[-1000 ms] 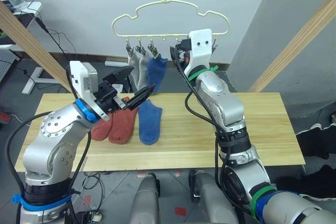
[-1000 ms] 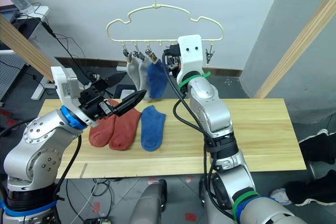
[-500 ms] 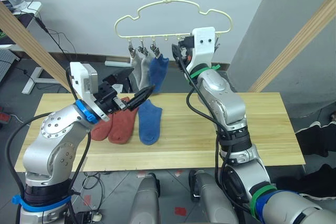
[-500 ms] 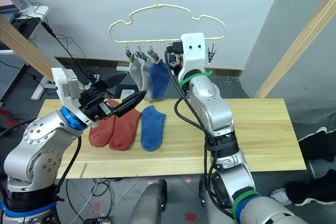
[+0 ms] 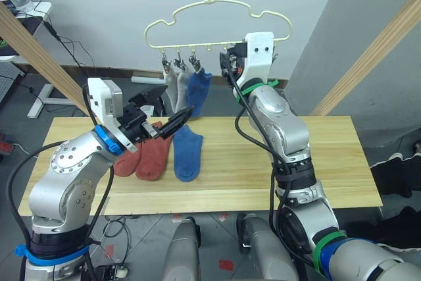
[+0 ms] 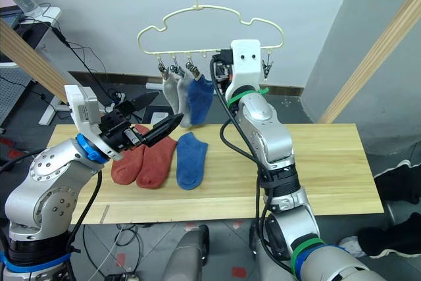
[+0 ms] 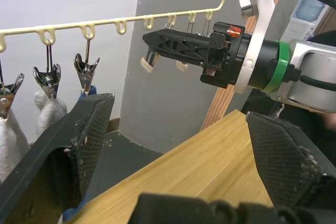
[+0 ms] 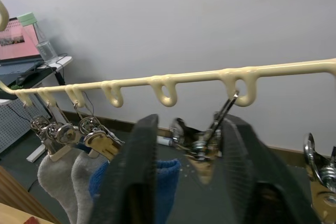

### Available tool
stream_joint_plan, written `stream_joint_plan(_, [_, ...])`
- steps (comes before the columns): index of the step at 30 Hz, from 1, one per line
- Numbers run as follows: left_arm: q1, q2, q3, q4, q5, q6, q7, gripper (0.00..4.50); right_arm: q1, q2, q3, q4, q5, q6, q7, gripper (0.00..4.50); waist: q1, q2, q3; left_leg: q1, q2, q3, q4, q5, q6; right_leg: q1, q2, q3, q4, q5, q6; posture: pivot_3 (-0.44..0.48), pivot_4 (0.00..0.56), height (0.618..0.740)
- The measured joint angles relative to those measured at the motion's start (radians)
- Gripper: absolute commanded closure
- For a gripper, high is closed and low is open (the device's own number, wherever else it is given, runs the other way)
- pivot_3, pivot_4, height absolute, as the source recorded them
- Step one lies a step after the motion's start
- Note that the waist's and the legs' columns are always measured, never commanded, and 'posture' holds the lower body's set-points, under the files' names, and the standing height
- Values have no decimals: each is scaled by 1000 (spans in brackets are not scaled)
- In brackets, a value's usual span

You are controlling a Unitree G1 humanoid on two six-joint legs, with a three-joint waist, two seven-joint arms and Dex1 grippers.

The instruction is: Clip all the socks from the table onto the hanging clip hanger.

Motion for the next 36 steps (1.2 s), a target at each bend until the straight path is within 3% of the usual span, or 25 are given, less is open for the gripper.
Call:
stream_joint_plan(17, [2,0,-2,0,3,0,-2,0,0,-19,-4,-11,40,46,62,3565,0,0,0,0,0,0,-1,0,0,0,0,0,-1,0,0,53,323,740])
stream_joint_plan(24, [21,0,-9,0,-2,15,-4,0,-4,-190,-107,-60,275,281,300,3565,2,0,0,-1,0,0,-1,0,0,0,0,0,-3,0,0,45,322,740])
stream_joint_plan(31, [42,33,-12,6,-58,195,42,0,-80,-316,-235,-7,472,510,416,3565,-5,1,0,-1,0,0,-2,0,1,0,1,0,-3,0,0,39,316,740])
stream_joint_plan(36, [64,38,-18,24,-55,287,90,0,-114,-328,-293,54,574,635,442,3565,-5,1,0,-1,1,1,-3,0,1,0,1,1,-3,0,0,33,316,740])
